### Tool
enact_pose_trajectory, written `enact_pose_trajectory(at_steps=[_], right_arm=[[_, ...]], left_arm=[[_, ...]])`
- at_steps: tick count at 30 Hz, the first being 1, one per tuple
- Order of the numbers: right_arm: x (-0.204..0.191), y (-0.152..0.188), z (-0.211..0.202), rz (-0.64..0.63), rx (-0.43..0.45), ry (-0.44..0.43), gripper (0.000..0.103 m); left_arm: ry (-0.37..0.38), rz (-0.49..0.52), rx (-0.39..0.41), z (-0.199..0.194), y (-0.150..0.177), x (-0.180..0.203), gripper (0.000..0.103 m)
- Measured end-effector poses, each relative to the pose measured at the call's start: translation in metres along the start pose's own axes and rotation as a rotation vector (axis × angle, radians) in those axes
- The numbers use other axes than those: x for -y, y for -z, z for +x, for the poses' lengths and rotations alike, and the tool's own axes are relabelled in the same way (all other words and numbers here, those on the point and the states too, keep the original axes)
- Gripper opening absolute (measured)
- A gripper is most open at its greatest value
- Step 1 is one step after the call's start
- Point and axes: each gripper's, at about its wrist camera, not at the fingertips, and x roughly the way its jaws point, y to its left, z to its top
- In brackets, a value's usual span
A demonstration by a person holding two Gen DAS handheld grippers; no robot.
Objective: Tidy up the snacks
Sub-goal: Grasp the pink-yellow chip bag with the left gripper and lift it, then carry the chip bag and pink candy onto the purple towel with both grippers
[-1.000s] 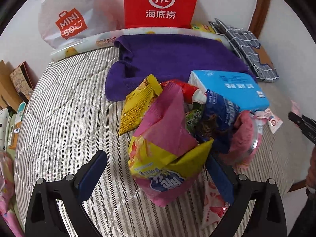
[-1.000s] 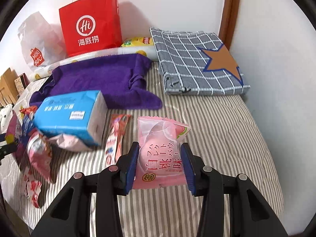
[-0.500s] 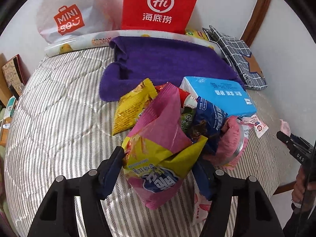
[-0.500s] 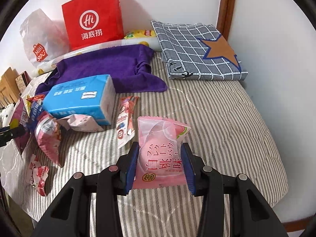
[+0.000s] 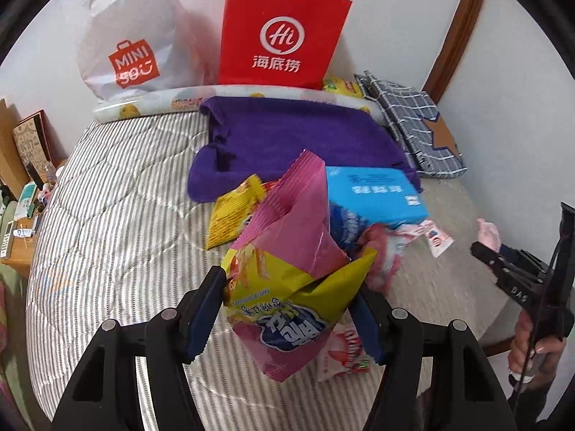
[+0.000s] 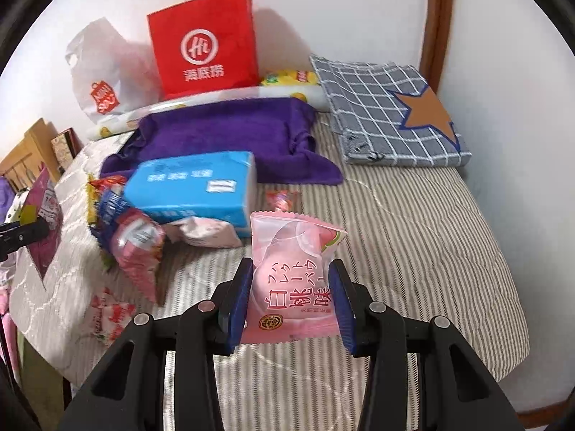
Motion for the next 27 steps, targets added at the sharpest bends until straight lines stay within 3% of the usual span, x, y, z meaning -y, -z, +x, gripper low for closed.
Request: enact_pose_trajectory(at_steps=[12, 27], right_arm=[[-0.014, -0.049, -0.020, -0.020, 0.086, -0.034, 0.042], [-0.021, -0.140, 0.009, -0.029, 0.142, -0.027, 0.042]], left_arm=[[0.042, 0.040, 0.037, -0.012, -0.049, 0.036, 0.065], [0.010, 0.072, 0.081, 0.011, -0.125, 0.038, 0.065]])
